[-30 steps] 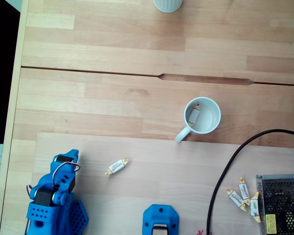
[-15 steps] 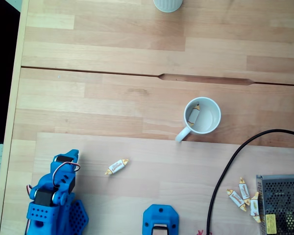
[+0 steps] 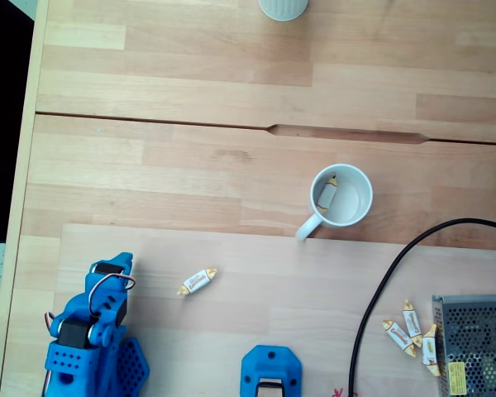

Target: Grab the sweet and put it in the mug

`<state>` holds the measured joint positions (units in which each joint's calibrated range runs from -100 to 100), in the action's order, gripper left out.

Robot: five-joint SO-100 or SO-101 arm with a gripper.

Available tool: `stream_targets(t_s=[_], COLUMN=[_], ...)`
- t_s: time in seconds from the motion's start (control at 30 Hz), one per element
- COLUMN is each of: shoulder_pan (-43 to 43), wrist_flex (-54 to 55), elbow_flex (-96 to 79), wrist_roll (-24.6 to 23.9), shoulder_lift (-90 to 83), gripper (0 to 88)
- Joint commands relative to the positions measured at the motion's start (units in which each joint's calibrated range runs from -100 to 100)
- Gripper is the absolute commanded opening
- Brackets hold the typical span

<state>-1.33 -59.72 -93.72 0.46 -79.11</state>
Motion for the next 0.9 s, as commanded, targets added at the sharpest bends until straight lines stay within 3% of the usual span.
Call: stream_targets(t_s=[0.0,0.87], shoulder_pan=[0.24,0.09], wrist_flex=[-0.28,0.85], elbow_flex=[2.56,4.07], wrist_roll=[0.05,0.05], shoulder_lift=[-0.49,-0.58], gripper=[6.1,6.1])
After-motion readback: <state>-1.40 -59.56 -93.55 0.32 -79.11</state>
